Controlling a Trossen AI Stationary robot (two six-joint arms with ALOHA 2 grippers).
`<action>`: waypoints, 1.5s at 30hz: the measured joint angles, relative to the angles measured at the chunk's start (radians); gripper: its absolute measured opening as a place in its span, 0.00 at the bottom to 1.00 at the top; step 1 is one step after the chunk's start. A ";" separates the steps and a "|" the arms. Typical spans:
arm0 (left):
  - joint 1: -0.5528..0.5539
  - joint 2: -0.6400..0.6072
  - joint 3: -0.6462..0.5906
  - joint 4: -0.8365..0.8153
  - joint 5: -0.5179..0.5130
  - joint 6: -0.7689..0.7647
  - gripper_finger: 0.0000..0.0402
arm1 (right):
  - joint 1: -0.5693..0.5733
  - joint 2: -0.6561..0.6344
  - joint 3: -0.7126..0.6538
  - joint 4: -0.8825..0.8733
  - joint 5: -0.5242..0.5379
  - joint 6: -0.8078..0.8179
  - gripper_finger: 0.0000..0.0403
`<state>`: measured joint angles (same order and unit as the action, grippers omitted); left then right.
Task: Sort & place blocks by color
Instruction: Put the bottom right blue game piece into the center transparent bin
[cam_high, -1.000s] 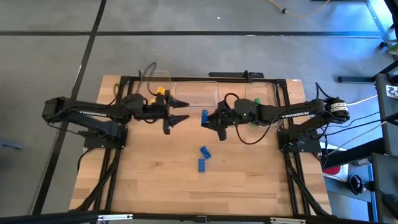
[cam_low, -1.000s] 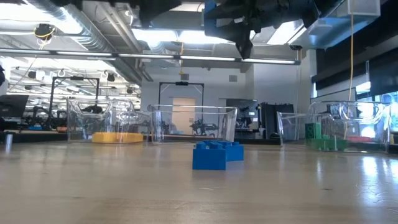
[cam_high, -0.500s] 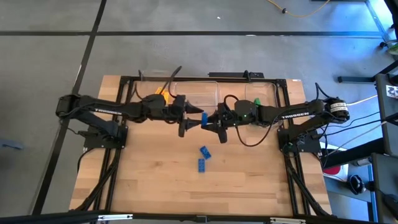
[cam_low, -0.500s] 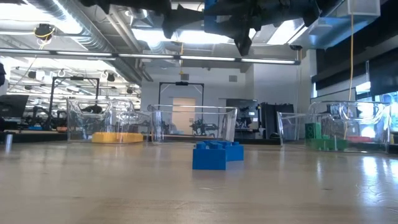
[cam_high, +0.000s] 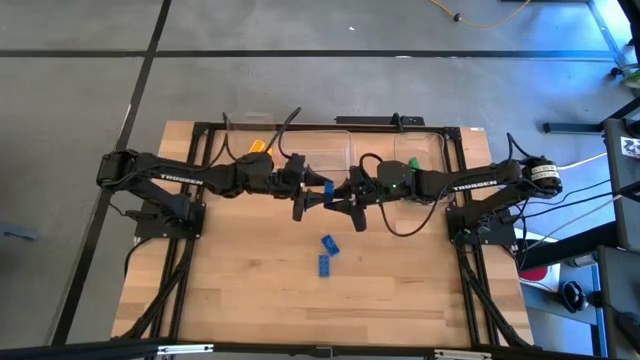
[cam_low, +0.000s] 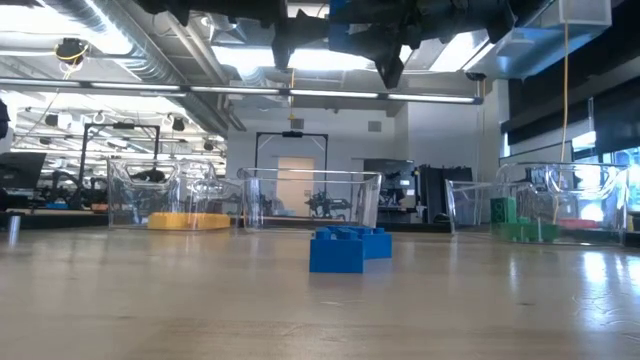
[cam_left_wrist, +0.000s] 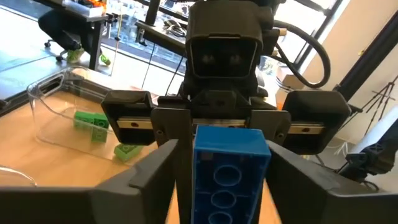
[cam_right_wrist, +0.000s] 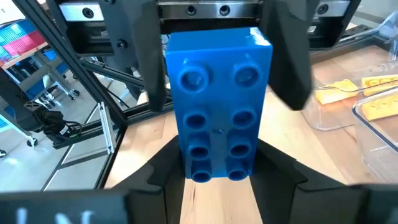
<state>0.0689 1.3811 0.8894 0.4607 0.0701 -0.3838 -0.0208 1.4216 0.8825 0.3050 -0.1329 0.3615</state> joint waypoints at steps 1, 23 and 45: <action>0.000 0.000 0.000 0.000 0.000 -0.006 0.51 | 0.000 0.000 0.000 0.000 0.000 0.000 0.35; 0.174 -0.364 -0.053 -0.293 -0.007 0.147 0.30 | -0.067 -0.370 -0.037 -0.515 0.087 0.049 0.80; 0.332 -0.130 0.183 -0.574 -0.121 0.115 0.30 | -0.067 -0.529 -0.194 -0.265 0.269 0.064 0.80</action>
<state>0.4004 1.2515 1.0721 -0.1129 -0.0511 -0.2691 -0.0879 0.8921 0.6884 0.0398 0.1361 0.4255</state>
